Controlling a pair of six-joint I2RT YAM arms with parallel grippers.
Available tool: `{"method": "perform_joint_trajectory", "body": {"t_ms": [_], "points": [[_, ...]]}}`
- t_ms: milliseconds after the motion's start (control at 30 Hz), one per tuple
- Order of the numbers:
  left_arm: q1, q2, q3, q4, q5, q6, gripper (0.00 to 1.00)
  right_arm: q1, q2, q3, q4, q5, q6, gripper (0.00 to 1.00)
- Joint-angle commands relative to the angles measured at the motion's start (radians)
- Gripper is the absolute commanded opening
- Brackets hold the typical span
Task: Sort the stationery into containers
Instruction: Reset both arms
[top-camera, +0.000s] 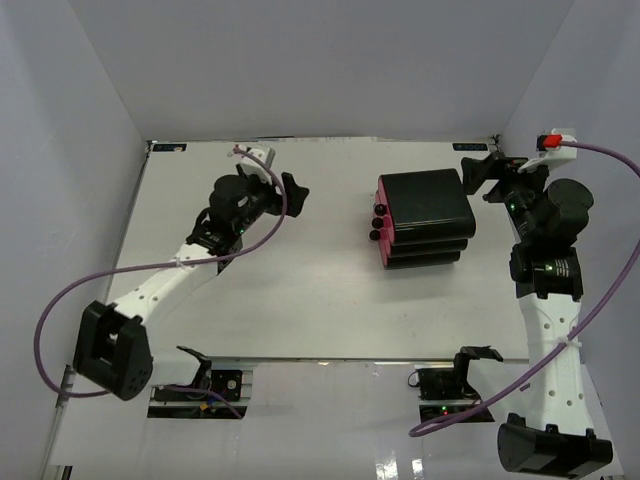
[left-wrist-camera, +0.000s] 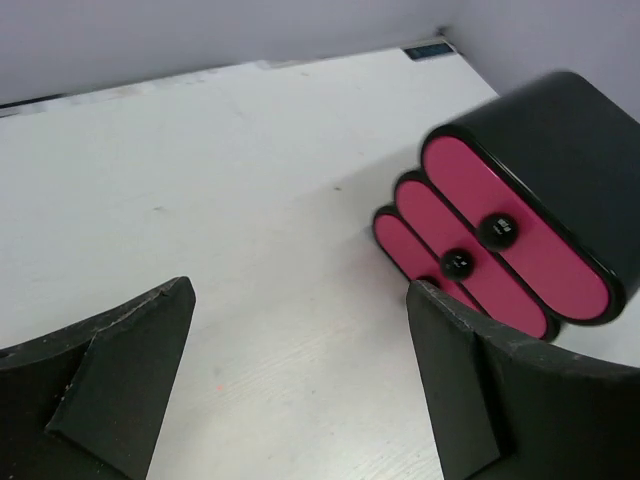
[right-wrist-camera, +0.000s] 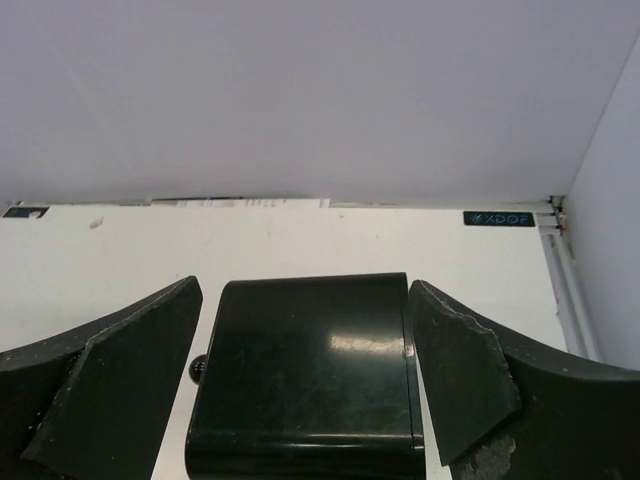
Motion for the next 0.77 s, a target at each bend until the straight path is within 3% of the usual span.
{"method": "perform_joint_trajectory", "body": {"t_ms": [0,133,233,433,733], "points": [[0.041,-0.197,0.007,-0.256,-0.214,-0.031,0.98,0.046,-0.088,-0.06,0.107,0.142,0.009,0.9],[0.078,-0.353,0.005,-0.428,-0.311,-0.02,0.98,0.137,-0.248,-0.201,0.286,0.136,-0.084,0.9],[0.097,-0.451,0.013,-0.506,-0.377,-0.037,0.98,0.189,-0.344,-0.295,0.324,0.187,-0.146,0.9],[0.101,-0.658,-0.005,-0.646,-0.475,-0.035,0.98,0.32,-0.427,-0.302,0.241,0.357,-0.233,0.9],[0.101,-0.829,-0.042,-0.787,-0.524,-0.038,0.98,0.337,-0.508,-0.294,0.133,0.325,-0.246,0.9]]}}
